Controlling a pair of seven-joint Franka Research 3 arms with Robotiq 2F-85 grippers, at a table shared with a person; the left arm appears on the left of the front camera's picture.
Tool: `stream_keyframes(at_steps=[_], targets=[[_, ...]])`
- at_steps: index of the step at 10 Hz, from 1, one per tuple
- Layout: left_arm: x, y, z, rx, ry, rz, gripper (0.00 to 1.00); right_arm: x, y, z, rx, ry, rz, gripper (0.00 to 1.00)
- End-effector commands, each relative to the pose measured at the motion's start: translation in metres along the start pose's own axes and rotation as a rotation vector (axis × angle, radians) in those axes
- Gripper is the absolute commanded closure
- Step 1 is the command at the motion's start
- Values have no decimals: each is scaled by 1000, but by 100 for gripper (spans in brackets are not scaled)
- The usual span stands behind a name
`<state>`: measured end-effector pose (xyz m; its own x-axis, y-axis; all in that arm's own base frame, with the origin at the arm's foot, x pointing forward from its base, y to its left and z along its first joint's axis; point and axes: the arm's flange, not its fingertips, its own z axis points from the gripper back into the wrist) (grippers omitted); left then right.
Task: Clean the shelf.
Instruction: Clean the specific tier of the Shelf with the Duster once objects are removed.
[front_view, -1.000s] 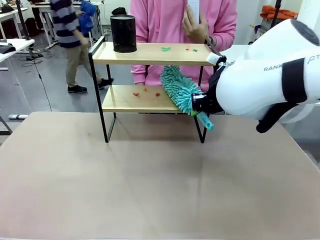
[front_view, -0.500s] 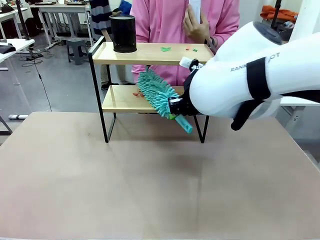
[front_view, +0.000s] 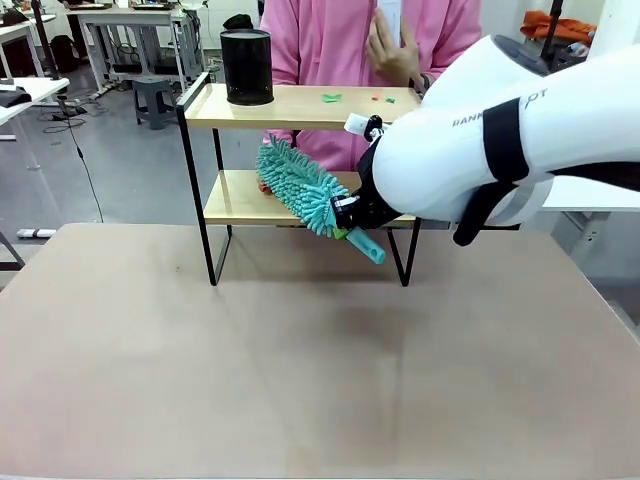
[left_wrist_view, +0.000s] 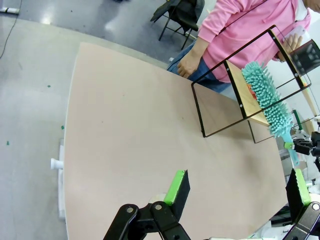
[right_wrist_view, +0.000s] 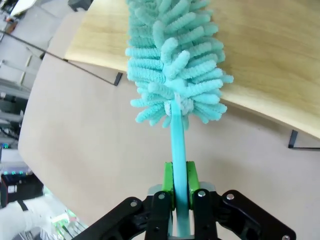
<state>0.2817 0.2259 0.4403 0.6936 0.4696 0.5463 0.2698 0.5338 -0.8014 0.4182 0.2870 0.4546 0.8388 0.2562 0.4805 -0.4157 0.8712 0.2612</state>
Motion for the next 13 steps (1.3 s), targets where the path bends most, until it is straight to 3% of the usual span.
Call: stream_keyframes(at_steps=[1, 5, 9, 13], targets=[[-2, -1, -2, -17, -17, -17, 0, 4, -18, 15, 65, 79, 109, 87], [-2, -1, -2, -17, -17, -17, 0, -6, -38, 47, 234, 191, 245, 87], [-2, -1, -2, -17, -17, -17, 0, -34, -61, 78, 422, 377, 412, 87], [-2, -1, -2, -17, -17, -17, 0, -50, -91, 108, 551, 282, 305, 87]])
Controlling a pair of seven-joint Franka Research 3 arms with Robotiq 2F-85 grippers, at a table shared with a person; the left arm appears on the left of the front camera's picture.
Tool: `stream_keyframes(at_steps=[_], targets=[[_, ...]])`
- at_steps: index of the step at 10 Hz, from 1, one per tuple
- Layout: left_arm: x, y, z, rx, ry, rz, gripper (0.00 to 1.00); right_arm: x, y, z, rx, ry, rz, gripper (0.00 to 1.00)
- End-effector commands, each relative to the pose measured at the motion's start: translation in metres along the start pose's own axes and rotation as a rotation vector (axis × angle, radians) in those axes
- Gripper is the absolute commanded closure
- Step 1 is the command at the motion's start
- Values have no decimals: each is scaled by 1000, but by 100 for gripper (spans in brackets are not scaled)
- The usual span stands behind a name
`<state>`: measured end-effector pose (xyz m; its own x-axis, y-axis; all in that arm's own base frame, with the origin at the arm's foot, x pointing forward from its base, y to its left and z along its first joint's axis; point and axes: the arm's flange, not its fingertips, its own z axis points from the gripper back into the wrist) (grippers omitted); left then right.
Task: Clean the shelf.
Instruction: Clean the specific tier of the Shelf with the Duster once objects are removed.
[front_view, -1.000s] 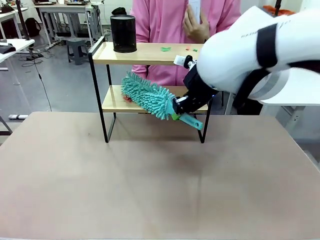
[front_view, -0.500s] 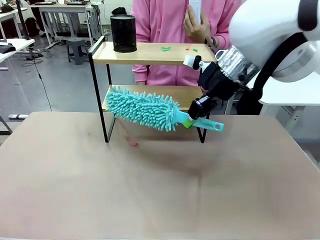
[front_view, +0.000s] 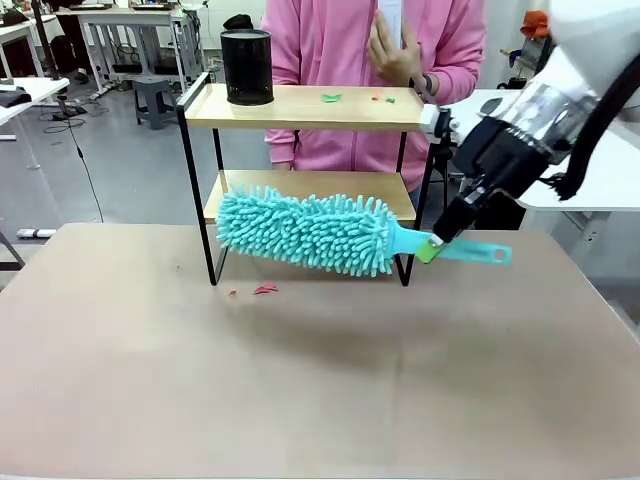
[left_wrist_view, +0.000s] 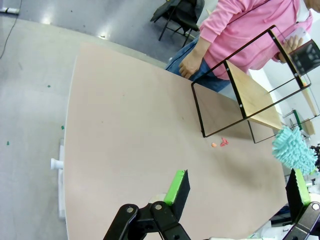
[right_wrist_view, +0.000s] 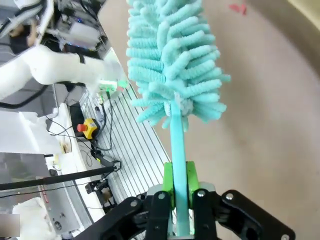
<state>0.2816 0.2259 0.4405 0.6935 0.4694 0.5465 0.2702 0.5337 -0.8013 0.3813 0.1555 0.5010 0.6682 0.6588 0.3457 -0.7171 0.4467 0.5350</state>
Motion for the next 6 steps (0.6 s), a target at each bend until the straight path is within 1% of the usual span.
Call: stream_keyframes(at_steps=[1, 2, 3, 5, 6], targets=[[-2, -1, -2, -16, -17, -17, 0, -20, -2, 8, 103, -81, -16, 87], [-2, -1, -2, -16, -17, -17, 0, -40, -1, 24, 183, -124, -32, 87], [-2, -1, -2, -16, -17, -17, 0, -71, 2, 47, 276, -165, -54, 87], [-2, -1, -2, -16, -17, -17, 0, -157, 16, 102, 397, -325, -110, 87], [-2, -1, -2, -16, -17, -17, 0, -195, 18, 120, 482, -406, -109, 87]])
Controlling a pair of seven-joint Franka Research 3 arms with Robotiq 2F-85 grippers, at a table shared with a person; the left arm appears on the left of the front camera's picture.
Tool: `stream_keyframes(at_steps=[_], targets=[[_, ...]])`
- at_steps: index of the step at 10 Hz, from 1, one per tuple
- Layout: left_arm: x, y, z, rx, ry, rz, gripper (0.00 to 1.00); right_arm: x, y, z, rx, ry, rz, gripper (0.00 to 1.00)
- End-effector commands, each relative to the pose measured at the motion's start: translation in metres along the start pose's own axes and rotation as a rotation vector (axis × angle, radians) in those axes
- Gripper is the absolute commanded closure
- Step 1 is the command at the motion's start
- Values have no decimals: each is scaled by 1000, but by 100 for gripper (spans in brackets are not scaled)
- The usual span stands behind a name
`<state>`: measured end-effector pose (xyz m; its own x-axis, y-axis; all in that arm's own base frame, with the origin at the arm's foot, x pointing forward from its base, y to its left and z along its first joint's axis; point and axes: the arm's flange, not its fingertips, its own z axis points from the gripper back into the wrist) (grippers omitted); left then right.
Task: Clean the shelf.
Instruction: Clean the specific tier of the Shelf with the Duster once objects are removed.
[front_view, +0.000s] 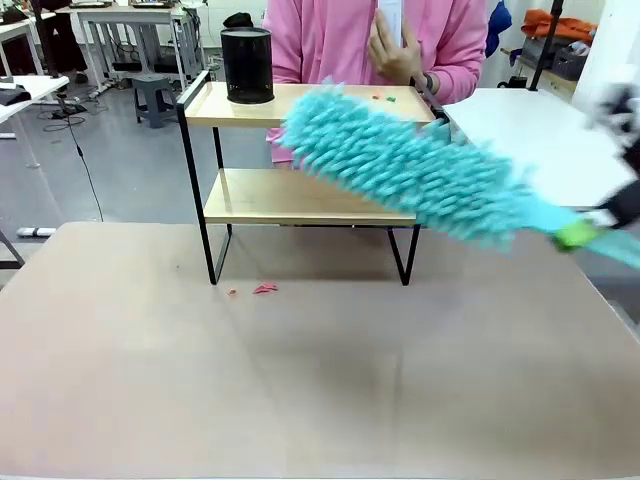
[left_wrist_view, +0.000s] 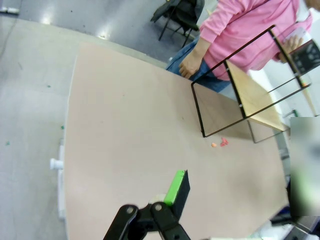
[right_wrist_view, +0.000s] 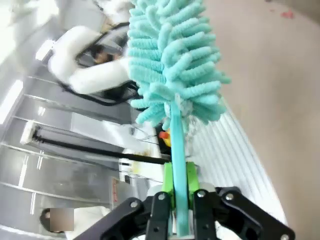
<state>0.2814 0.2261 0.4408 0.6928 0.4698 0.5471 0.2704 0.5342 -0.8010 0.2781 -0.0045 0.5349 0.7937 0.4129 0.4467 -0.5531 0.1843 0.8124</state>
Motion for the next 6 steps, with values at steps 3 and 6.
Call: stream_keyframes(at_steps=[3, 6], targets=[[-2, -1, -2, -17, -16, -17, 0, -85, -18, 66, 97, -697, -164, 87], [-2, -1, -2, -17, -16, -17, 0, -89, -56, 69, -98, -929, -529, 87]])
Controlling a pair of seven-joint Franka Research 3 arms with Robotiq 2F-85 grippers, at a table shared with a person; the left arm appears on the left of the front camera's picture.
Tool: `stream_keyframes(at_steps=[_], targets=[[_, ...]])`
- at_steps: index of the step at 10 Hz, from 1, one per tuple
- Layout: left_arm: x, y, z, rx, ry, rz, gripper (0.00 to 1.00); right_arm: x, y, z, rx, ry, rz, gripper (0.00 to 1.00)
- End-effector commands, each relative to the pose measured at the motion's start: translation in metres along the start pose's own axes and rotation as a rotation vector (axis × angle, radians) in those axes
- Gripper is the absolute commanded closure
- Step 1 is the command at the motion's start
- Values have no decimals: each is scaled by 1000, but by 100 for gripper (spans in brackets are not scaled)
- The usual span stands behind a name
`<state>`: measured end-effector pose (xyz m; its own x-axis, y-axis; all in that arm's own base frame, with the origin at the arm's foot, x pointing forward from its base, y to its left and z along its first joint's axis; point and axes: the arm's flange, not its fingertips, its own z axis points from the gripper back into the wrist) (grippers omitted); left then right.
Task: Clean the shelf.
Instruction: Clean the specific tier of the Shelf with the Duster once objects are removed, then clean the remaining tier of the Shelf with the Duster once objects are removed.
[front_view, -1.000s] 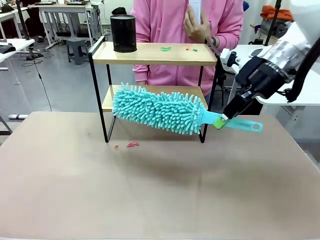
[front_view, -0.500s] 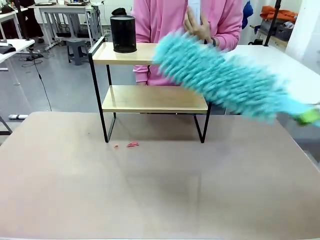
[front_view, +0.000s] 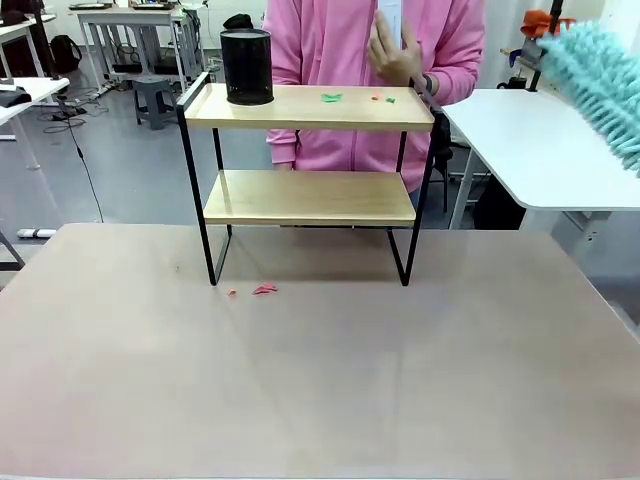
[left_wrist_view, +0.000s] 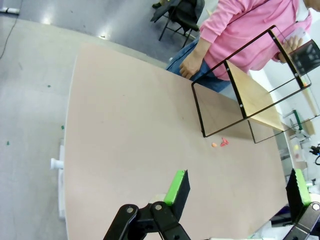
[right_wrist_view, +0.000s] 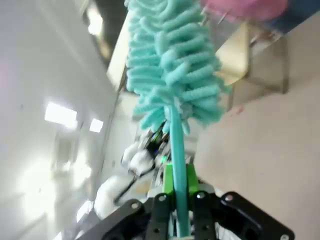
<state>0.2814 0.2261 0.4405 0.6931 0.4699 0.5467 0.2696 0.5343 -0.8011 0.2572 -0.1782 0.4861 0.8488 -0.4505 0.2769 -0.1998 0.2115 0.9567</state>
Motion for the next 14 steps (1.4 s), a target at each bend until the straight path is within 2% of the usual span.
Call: stream_keyframes(at_steps=[1, 2, 14], targets=[[-2, -1, -2, -17, -16, -17, 0, -29, -1, -76, -266, -33, -154, 87], [-2, -1, -2, -17, -16, -17, 0, 0, 0, 0, 0, 0, 0, 87], [-2, -1, -2, -17, -16, -17, 0, 0, 0, 0, 0, 0, 0, 87]])
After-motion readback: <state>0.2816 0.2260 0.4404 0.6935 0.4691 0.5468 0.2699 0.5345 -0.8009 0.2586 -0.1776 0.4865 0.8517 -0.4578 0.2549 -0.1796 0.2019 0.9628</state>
